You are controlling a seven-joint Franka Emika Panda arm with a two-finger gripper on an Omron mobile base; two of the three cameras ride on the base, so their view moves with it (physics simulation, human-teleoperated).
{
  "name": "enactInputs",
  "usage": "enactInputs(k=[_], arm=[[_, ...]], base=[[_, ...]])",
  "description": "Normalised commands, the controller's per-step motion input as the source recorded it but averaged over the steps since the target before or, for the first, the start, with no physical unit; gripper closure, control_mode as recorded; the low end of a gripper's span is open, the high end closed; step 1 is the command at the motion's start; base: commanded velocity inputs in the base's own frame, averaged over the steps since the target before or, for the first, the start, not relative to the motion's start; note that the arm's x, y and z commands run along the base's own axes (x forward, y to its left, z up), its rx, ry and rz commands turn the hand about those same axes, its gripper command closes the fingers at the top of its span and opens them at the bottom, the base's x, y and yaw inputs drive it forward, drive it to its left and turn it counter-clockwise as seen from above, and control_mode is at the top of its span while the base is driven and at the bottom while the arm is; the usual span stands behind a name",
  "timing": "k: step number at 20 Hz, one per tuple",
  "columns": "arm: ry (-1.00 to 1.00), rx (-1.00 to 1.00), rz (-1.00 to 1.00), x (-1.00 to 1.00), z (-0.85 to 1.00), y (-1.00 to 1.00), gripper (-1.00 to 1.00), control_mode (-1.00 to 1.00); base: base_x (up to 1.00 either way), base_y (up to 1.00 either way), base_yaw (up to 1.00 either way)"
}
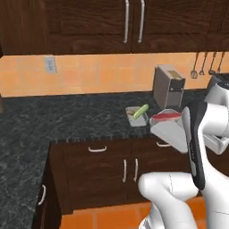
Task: Take the meat container that has the steak and place it on the second highest rack of the freezer. Then take the vegetable container that has the corn and sweet potato and place it on the highest rack of the freezer.
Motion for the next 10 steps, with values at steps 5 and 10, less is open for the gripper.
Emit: enactInputs(k=[5, 10], arm=[[0.0, 0.0, 0.0, 0.0, 0.0, 0.0, 1.0, 1.0], [0.0, 0.0, 0.0, 0.0, 0.0, 0.0, 1.0, 1.0]], base=[[-0.41, 0.56, 0.37], [0.0, 0.22, -0.87]])
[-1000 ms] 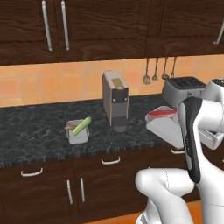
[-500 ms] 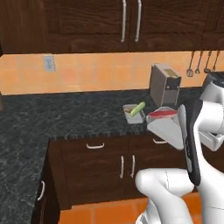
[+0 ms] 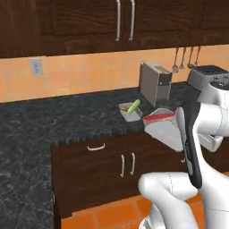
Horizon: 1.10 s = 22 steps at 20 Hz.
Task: Take the meat container that has the steak and place it on the second highest rack of the freezer. Then take the vegetable container that has the corn and sweet potato and place it on the highest rack of the freezer.
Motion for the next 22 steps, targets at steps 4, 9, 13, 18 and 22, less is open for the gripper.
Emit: enactInputs(k=[4, 9, 13, 18, 22], arm=[[0.0, 0.0, 0.0, 0.0, 0.0, 0.0, 1.0, 1.0], [0.0, 0.0, 0.0, 0.0, 0.0, 0.0, 1.0, 1.0], [0.0, 0.0, 0.0, 0.0, 0.0, 0.0, 1.0, 1.0], [0.0, 0.0, 0.0, 0.0, 0.0, 0.0, 1.0, 1.0], [0.0, 0.0, 0.0, 0.0, 0.0, 0.0, 1.0, 1.0]], base=[[0.0, 0.18, -0.93], [0.0, 0.06, -0.92], [0.05, 0.0, -0.87], [0.33, -0.07, -0.75], [0.91, -0.27, -0.48]])
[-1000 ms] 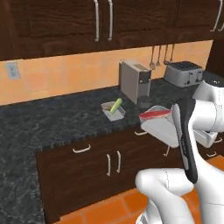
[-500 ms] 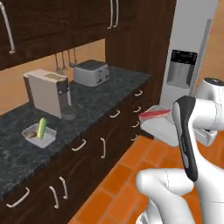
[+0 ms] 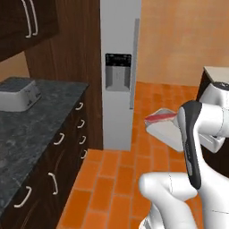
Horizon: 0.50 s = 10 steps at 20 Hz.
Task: Take the meat container that has the steak and place it on the second highest rack of the freezer. Then take the vegetable container that has the corn and sweet potato and place it on the highest rack of the freezer.
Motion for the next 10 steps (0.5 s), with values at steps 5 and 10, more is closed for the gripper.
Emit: enactInputs(k=[5, 10], arm=[[0.0, 0.0, 0.0, 0.0, 0.0, 0.0, 1.0, 1.0], [0.0, 0.0, 0.0, 0.0, 0.0, 0.0, 1.0, 1.0]], base=[[1.0, -0.15, -0.18], [1.0, -0.59, -0.09]])
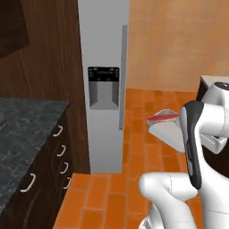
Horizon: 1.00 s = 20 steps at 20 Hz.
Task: Take the meat container that has the steak and place it on the second highest rack of the freezer. Then take the vegetable container that has the corn and sweet potato and place it on the highest rack of the freezer.
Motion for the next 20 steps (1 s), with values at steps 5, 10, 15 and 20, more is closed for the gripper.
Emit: enactInputs(k=[5, 10, 15, 20], arm=[[0.0, 0.0, 0.0, 0.0, 0.0, 0.0, 1.0, 1.0], [0.0, 0.0, 0.0, 0.0, 0.0, 0.0, 1.0, 1.0], [0.0, 0.0, 0.0, 0.0, 0.0, 0.0, 1.0, 1.0], [0.0, 0.0, 0.0, 0.0, 0.0, 0.0, 1.0, 1.0]], base=[[1.0, -0.65, -0.09], [1.0, -0.73, -0.14], [1.0, -0.65, -0.14], [1.0, -0.42, -0.06]])
